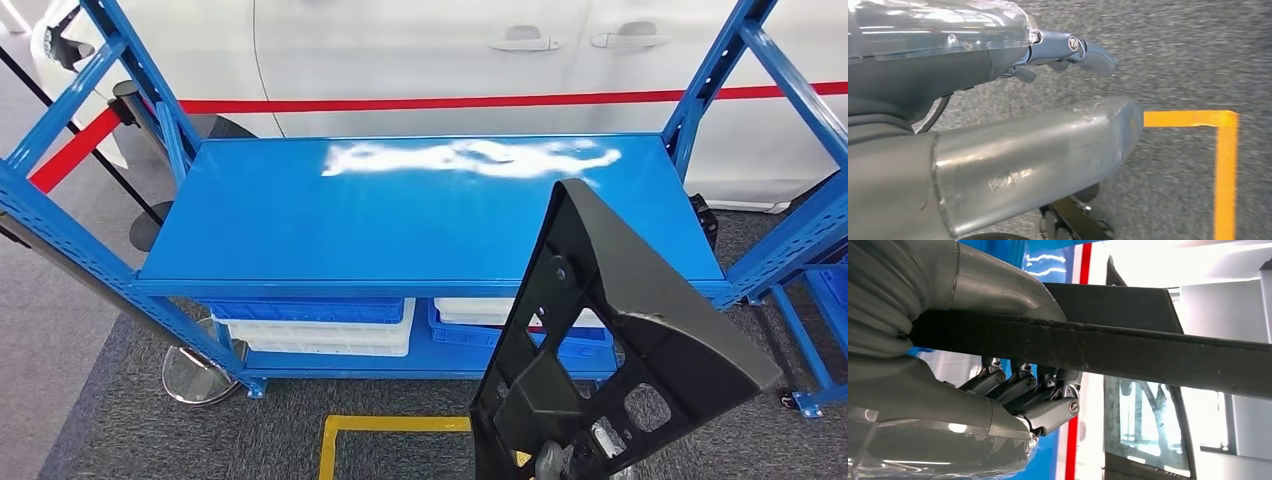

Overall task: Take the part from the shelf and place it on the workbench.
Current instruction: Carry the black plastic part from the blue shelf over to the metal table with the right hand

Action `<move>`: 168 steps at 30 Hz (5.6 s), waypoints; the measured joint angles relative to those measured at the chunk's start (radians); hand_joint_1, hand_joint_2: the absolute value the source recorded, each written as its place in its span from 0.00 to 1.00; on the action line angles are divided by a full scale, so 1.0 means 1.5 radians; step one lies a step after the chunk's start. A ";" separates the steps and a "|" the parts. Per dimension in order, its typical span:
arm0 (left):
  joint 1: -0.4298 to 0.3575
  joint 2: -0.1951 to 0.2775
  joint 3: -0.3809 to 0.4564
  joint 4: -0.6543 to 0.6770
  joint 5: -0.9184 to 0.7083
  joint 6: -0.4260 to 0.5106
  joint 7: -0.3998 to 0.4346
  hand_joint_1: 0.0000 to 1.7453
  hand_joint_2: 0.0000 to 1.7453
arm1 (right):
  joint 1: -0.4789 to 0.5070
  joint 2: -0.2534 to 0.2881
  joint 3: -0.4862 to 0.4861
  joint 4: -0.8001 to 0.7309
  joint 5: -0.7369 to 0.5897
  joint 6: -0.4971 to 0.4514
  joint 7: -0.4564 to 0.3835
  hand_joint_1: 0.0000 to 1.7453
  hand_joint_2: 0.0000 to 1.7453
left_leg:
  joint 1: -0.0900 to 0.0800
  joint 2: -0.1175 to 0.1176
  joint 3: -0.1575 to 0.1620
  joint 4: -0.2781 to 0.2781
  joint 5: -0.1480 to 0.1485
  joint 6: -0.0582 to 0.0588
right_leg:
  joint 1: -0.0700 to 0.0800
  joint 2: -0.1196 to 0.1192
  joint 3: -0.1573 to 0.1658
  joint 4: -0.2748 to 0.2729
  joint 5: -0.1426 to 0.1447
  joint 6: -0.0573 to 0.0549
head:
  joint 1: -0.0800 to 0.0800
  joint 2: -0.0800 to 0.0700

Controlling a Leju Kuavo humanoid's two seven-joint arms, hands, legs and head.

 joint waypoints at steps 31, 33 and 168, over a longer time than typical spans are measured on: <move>0.011 0.002 -0.003 0.000 -0.024 -0.010 -0.008 0.00 0.00 | 0.065 0.092 -0.123 -0.049 0.014 0.118 -0.002 1.00 1.00 | -0.001 0.003 -0.011 0.002 0.002 0.002 | 0.003 0.000 0.024 0.000 -0.018 -0.003 | -0.002 0.000; 0.009 0.002 -0.004 0.000 -0.023 -0.010 -0.008 0.00 0.00 | 0.067 0.099 -0.132 -0.050 0.017 0.128 -0.002 1.00 1.00 | -0.003 0.002 0.062 -0.093 0.021 0.009 | 0.004 0.000 0.008 0.008 -0.009 0.000 | -0.002 0.000; -0.015 0.113 -0.031 -0.001 -0.059 -0.003 -0.010 0.00 0.00 | -0.106 0.049 -0.198 0.155 -0.019 0.238 -0.001 1.00 1.00 | -0.001 0.032 0.068 -0.190 0.041 0.032 | -0.005 0.009 -0.075 0.173 -0.081 0.027 | 0.012 0.000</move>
